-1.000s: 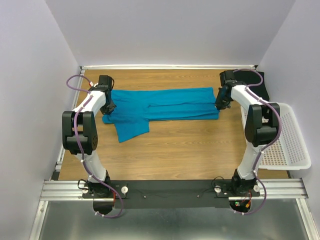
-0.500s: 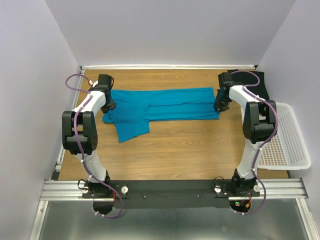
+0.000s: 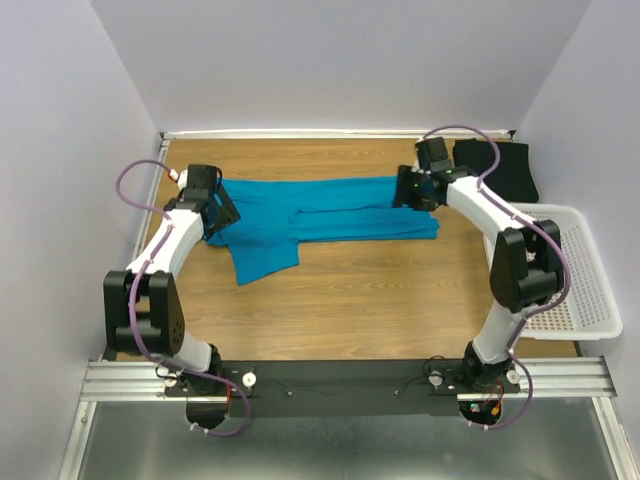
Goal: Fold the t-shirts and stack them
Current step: Fold the tshirt
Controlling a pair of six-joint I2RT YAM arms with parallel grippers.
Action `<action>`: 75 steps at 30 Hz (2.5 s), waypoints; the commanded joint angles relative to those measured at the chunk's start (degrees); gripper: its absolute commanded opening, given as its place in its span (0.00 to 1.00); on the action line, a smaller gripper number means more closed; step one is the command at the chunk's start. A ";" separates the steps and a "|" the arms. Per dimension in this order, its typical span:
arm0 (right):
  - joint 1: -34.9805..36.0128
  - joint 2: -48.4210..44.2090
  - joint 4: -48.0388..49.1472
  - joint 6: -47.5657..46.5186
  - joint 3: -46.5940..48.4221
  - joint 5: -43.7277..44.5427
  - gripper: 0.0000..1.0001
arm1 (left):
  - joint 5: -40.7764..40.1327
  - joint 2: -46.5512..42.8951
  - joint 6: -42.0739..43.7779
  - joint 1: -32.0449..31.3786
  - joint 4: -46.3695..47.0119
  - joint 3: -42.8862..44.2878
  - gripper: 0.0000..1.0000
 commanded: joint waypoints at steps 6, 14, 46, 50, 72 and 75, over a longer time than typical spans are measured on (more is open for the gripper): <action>14.73 -1.48 16.05 3.30 -8.81 -23.06 0.66 | 4.23 -6.73 -0.02 -4.65 -1.62 -13.00 0.91; 24.22 8.27 25.28 10.15 -7.58 -30.37 0.63 | 6.95 -5.59 0.16 -6.94 -0.05 -18.28 0.72; 30.56 22.61 30.47 22.90 -5.03 -21.84 0.30 | 11.96 3.02 1.39 -8.70 4.97 -18.46 0.14; 30.56 23.31 29.77 23.43 -4.77 -20.70 0.19 | 12.05 2.07 1.57 -8.70 5.05 -17.67 0.05; 28.01 19.00 29.50 20.18 6.39 -12.44 0.00 | 1.06 13.83 7.28 -8.70 3.73 15.72 0.02; 26.87 19.70 29.59 19.13 9.11 -11.56 0.00 | 1.15 16.29 7.72 -8.70 5.57 18.89 0.02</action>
